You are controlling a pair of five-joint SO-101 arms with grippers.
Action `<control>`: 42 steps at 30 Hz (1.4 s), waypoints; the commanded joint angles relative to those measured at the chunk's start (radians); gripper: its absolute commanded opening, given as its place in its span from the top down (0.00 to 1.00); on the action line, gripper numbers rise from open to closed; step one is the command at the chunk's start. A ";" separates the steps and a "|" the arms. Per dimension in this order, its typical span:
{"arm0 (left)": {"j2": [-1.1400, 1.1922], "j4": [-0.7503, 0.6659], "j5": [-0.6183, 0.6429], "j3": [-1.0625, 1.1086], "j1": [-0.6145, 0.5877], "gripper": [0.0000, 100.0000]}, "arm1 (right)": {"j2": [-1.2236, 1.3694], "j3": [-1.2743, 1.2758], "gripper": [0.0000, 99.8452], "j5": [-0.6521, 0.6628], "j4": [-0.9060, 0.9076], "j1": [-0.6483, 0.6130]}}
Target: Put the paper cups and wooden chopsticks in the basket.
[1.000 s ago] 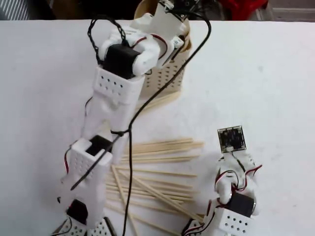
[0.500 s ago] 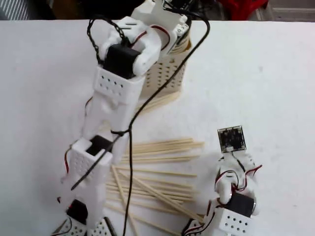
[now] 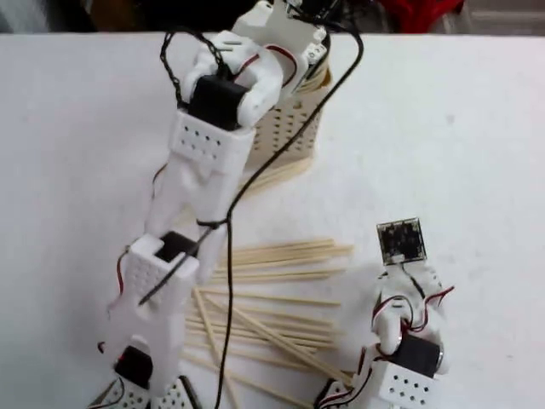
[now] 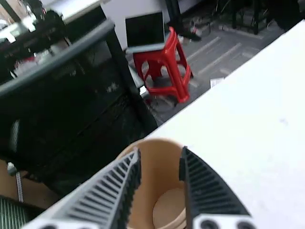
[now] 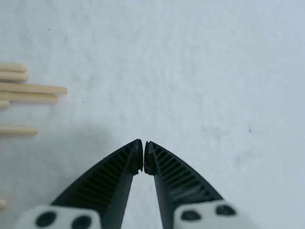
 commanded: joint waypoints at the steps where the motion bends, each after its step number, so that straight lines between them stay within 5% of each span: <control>1: 0.010 -0.002 0.000 -0.006 -0.024 0.85 | -0.010 0.006 0.98 0.005 0.007 0.008; 24: 0.217 0.107 -0.008 -0.011 -0.064 0.85 | -0.010 0.006 0.98 0.005 0.007 0.008; 30: 0.219 0.110 -0.003 -0.275 -0.079 0.85 | -0.010 0.006 0.98 0.005 0.007 0.008; 38: -0.008 0.149 0.006 -0.244 -0.200 0.85 | -0.010 0.006 0.98 0.005 0.007 0.008; 42: -0.128 0.273 0.150 -0.256 -0.298 0.85 | -0.010 0.006 0.98 0.005 0.007 0.008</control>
